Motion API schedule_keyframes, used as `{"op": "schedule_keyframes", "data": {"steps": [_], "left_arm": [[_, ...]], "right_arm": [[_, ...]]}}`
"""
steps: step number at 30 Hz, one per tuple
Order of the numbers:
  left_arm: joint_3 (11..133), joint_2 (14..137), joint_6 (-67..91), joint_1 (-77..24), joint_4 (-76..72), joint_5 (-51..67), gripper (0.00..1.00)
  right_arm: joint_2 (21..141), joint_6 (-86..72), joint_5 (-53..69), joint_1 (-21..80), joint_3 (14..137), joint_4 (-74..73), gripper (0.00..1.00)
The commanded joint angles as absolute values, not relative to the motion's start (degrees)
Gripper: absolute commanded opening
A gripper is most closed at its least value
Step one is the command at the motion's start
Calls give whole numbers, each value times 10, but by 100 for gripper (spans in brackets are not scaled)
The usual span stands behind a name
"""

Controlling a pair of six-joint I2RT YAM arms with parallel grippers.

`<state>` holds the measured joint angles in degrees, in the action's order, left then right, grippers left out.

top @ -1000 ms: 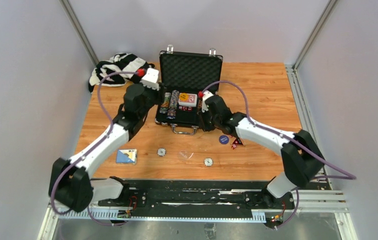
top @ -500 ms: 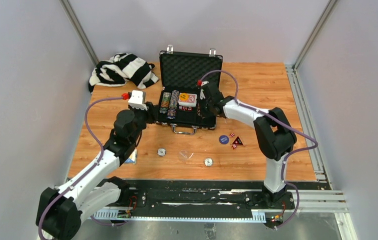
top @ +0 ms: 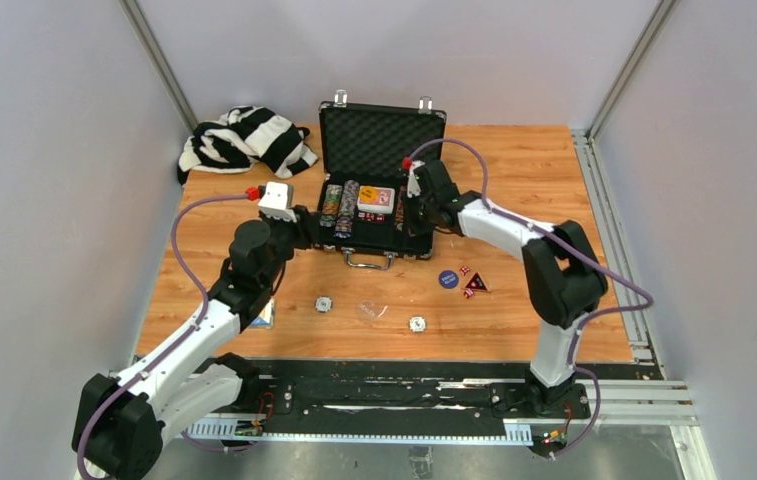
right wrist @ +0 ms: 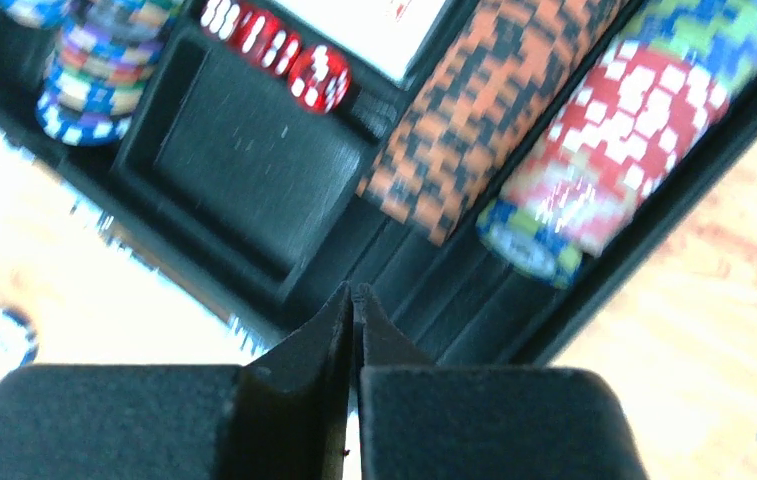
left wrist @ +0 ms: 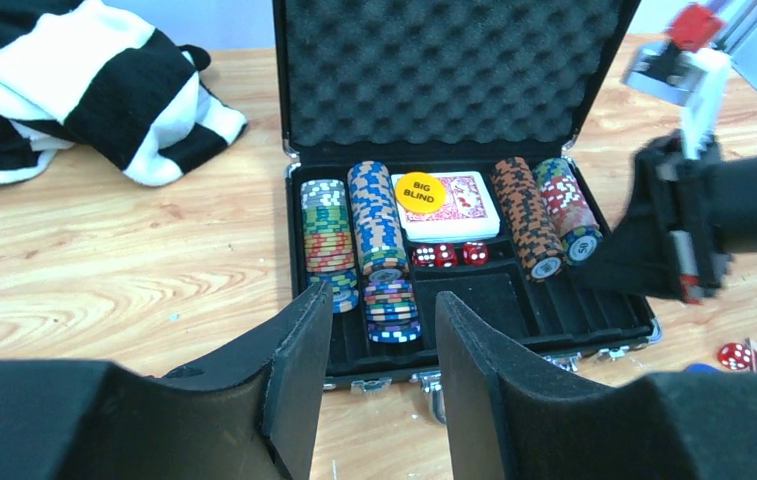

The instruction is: Pack up texas hold em set

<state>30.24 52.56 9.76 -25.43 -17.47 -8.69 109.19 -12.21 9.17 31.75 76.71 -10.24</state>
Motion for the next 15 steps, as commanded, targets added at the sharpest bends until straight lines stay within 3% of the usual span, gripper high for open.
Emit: {"op": "schedule_keyframes", "data": {"steps": [1, 3, 5, 8, 12, 15], "left_arm": [[289, 516, 133, -258, -189, -93, 52], [271, 509, 181, -257, -197, -122, 88], [254, 503, 192, -257, -216, -133, 100], [255, 504, 199, -257, -198, -121, 98], [305, 529, 227, -258, -85, -117, 98], [315, 547, 210, -265, -44, -115, 98]], "right_arm": [[987, -128, 130, 321, 685, -73, 3], [948, -128, 134, 330, 654, -66, 5], [914, -116, 135, 345, 628, -62, 9], [879, -72, 78, 407, 607, -88, 21], [861, -77, 12, 476, 586, -143, 50], [817, -116, -6, 489, 523, -142, 64]]}}
